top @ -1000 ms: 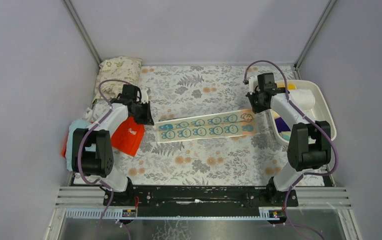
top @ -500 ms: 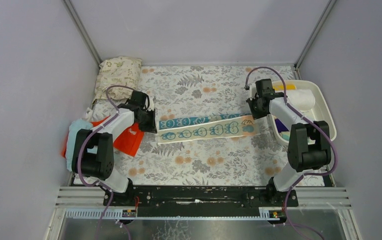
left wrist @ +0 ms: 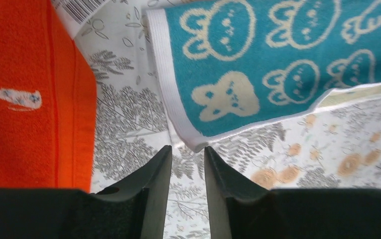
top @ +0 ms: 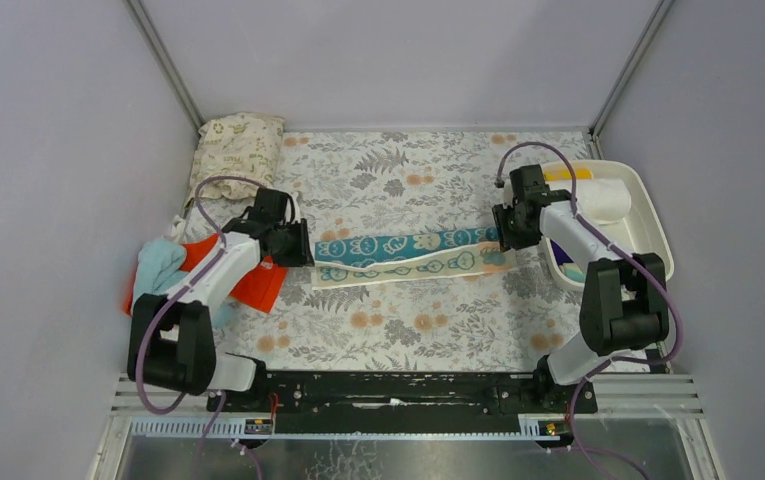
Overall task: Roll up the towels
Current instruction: Fold the towel at the center of the board.
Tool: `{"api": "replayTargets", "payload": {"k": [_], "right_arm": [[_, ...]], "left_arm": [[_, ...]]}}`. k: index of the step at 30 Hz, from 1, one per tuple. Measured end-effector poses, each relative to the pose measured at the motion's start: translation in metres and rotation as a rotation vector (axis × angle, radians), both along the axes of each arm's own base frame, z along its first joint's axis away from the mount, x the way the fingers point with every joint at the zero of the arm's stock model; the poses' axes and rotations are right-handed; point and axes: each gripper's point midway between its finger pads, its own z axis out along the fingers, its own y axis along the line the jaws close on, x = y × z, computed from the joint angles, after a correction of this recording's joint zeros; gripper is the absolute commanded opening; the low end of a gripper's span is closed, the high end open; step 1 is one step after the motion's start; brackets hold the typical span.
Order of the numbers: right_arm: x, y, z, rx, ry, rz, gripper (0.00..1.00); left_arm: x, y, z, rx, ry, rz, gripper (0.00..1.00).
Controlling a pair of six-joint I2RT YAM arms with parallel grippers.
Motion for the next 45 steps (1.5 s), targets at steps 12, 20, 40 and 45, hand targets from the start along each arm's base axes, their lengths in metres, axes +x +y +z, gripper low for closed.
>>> {"api": "replayTargets", "payload": {"k": [12, 20, 40, 45], "right_arm": [[-0.037, 0.004, 0.069, 0.138, -0.241, -0.14, 0.66], [-0.03, 0.021, 0.043, 0.233, -0.19, -0.191, 0.65], [0.008, 0.046, -0.029, 0.303, -0.049, -0.188, 0.63], [0.012, 0.046, -0.031, 0.306, -0.059, -0.194, 0.64]], "left_arm": [[-0.029, -0.012, 0.056, -0.201, -0.161, 0.178, 0.47], [-0.018, -0.036, 0.046, -0.341, -0.122, 0.231, 0.44], [0.039, -0.043, -0.051, -0.205, 0.04, 0.296, 0.34], [0.049, -0.015, -0.051, -0.166, 0.013, 0.368, 0.35]]}}
